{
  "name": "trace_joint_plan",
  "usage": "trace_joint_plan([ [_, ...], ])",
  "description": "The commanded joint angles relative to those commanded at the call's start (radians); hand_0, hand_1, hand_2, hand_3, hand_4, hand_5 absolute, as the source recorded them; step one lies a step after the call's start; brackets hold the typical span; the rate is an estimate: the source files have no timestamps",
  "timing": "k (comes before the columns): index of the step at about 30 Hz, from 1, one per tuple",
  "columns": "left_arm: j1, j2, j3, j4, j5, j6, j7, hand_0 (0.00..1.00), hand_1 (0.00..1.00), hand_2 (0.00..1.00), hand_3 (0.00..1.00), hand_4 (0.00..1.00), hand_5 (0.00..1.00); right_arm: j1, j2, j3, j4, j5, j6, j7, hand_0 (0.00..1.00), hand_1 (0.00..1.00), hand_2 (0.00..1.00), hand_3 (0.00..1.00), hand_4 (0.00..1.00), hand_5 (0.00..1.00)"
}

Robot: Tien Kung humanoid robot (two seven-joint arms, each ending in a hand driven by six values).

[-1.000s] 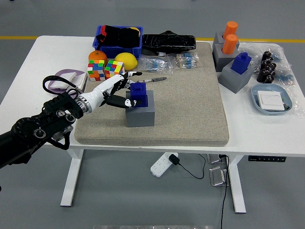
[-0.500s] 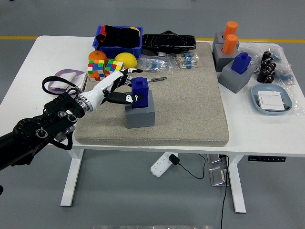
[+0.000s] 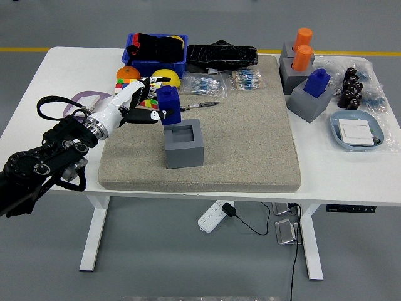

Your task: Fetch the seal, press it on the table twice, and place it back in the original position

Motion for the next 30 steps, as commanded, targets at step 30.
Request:
trace_joint_plan([
  [30, 0.128, -0.03, 0.051, 0.169, -0.091, 0.088, -0.041, 0.799, 0.493, 0.401, 0.854, 0.561, 0.002, 0.002, 0.003, -0.002, 0.003, 0.005, 0.002, 0.002, 0.763, 0.678, 0.671, 0.617, 0.776, 0.502],
])
